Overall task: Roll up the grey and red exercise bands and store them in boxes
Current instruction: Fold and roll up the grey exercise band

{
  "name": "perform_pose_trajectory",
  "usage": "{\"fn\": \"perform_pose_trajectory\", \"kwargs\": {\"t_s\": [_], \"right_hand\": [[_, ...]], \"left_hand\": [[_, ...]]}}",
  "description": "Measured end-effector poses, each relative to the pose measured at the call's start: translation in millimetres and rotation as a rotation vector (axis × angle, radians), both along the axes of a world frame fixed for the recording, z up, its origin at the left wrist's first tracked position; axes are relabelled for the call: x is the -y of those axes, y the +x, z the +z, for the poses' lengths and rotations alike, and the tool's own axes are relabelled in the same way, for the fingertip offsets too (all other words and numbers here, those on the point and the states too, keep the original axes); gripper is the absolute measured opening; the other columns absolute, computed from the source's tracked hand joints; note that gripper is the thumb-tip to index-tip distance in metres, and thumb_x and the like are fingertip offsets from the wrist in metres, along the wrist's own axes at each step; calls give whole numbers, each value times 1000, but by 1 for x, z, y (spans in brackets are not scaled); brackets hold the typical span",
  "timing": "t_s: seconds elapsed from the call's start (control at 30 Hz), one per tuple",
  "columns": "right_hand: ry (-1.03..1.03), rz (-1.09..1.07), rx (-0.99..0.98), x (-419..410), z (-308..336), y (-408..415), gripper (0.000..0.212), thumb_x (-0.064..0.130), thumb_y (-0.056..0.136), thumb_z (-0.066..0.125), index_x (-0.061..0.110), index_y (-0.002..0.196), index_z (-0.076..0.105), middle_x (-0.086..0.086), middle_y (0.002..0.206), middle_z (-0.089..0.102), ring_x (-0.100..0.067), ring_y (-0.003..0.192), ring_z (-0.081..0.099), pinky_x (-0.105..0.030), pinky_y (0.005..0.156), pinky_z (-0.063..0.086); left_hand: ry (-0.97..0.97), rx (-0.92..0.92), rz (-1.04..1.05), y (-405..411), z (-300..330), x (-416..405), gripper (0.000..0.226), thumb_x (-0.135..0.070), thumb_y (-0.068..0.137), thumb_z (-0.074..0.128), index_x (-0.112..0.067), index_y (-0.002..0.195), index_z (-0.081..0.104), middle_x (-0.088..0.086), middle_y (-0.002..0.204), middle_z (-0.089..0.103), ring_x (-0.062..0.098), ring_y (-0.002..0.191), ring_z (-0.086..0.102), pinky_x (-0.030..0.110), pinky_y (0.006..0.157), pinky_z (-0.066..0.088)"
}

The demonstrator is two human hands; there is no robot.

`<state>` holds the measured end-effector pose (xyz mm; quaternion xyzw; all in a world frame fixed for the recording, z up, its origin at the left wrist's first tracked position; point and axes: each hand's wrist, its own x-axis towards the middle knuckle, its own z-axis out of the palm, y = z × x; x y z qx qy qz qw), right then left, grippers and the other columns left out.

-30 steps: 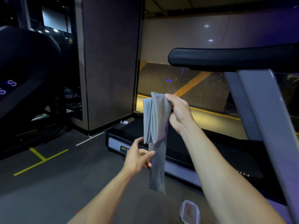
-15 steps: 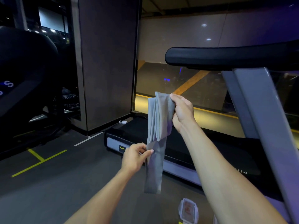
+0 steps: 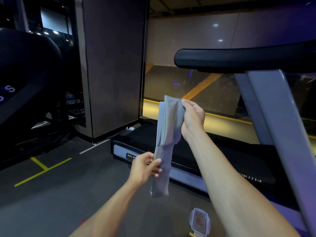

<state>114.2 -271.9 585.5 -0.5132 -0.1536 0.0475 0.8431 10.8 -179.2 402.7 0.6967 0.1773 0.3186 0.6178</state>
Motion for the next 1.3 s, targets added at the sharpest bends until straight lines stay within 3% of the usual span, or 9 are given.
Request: {"fn": "perform_pose_trajectory", "kwargs": {"t_s": [0.23,0.4,0.5,0.57,0.7,0.8,0.9,1.1,1.3], "right_hand": [[-13,18,-32,5,-11,-12,5,16,93,72,17,87,73,-8,99,74,-21,96,69,-37,88,60],[-38,48,-48,13,-24,-21,9,14,91,72,16,83,73,-6,93,74,-23,96,69,-37,89,60],[-47,108,-38,25,-34,-27,9,9,93,70,12,85,71,-2,82,72,-13,80,67,-25,72,56],[-85,174,-33,35,-48,-31,9,7,94,68,11,87,70,3,73,71,-6,68,67,-19,62,53],[-257,365,-81,41,-105,-25,9,9,96,65,9,91,72,-4,73,70,-11,67,65,-26,63,53],[-395,474,-140,30,-162,-13,12,6,95,65,8,87,73,-6,76,70,-16,76,64,-31,74,50],[-428,503,-234,13,-213,5,14,1,93,65,7,83,74,-8,80,71,-19,82,63,-31,81,48],[-432,508,-423,-28,-294,45,18,-4,93,61,5,81,70,-7,73,68,-12,66,63,-19,59,52],[-452,464,-521,-75,-366,88,14,-3,94,62,3,83,69,-9,72,68,-12,62,65,-20,58,54]], "left_hand": [[-38,-40,-158,-5,-15,3,15,5,91,69,-4,82,62,12,75,73,26,75,74,30,67,60],[-280,-80,-214,-9,-26,4,21,16,96,51,1,94,65,13,85,74,20,80,76,28,74,62],[-426,-85,-183,-7,-29,-7,30,8,101,36,0,100,65,9,80,77,28,85,76,32,77,63],[-487,-89,-83,1,-31,-20,26,-3,104,40,1,98,65,5,71,74,24,71,75,31,69,63],[-299,-58,79,25,-36,-55,27,-4,99,60,-10,75,70,-4,57,66,14,56,58,21,53,48],[-140,-104,-8,39,-48,-79,13,10,89,68,-3,90,69,1,66,73,6,60,67,22,64,55],[-88,-183,-44,50,-87,-105,21,18,86,68,-1,96,66,3,75,76,6,65,71,22,68,58],[-246,-369,43,63,-204,-133,24,21,85,65,-1,94,64,-4,62,72,0,57,66,19,59,56],[-371,-464,157,98,-299,-145,20,21,90,56,4,90,66,-2,59,64,2,49,58,15,49,51]]}}
